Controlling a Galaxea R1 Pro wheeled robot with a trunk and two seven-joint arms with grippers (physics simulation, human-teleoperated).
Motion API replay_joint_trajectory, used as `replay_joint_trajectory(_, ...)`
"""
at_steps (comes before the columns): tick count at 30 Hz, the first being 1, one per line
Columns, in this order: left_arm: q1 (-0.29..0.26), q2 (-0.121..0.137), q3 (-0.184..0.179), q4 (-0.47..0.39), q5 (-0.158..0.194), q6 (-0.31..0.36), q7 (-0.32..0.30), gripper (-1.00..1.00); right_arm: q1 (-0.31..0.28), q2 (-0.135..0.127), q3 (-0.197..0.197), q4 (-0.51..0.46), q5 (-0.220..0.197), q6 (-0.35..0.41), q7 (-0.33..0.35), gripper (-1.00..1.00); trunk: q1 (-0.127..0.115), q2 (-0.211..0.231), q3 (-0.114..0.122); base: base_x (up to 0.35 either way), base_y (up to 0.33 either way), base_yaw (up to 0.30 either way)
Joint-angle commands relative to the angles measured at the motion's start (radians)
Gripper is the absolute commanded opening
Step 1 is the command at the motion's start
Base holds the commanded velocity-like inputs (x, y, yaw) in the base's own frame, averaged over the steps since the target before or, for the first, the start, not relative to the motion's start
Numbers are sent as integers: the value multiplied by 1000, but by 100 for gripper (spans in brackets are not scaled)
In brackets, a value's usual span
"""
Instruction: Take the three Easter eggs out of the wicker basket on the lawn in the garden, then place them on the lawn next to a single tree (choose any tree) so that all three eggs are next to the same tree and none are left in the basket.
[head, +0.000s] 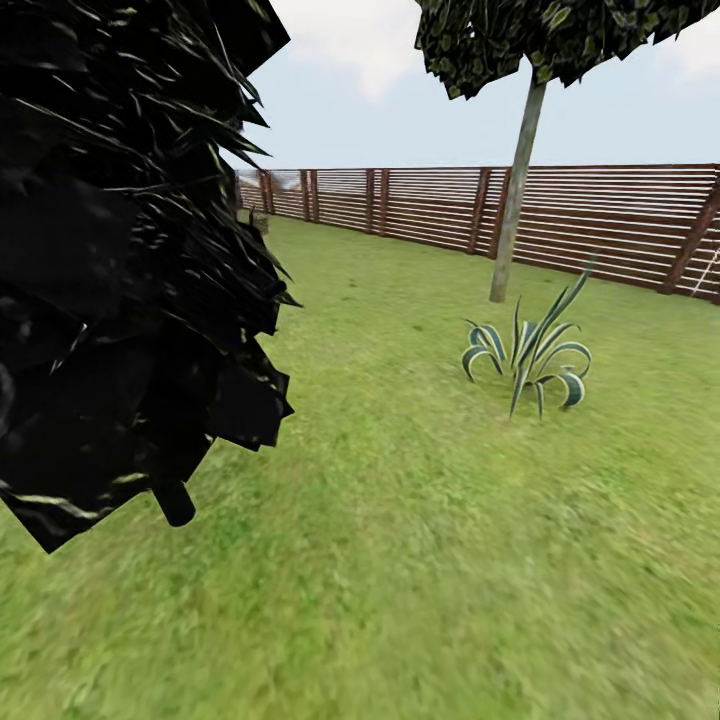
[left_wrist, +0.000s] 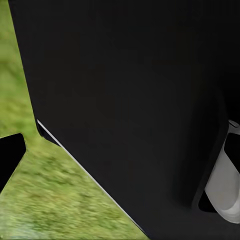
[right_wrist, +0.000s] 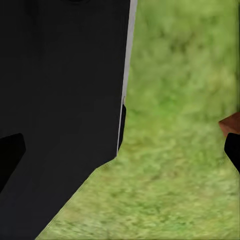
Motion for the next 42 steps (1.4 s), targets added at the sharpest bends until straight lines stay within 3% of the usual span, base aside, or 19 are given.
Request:
replay_joint_trajectory(1, 1, 0, 0, -2, 0, -1, 0, 100, -1, 0, 1, 3, 8, -2, 0, 100, 1, 0, -1, 336, 0, -260)
replay_joint_trajectory(24, 1, 0, 1, -1, -1, -1, 0, 100, -1, 0, -1, 3, 6, -2, 0, 100, 1, 0, -9, 336, 0, -295)
replay_joint_trajectory(42, 1, 0, 1, -1, -1, -1, 0, 100, -1, 0, -1, 3, 6, -1, -3, 100, 1, 0, -9, 336, 0, -18)
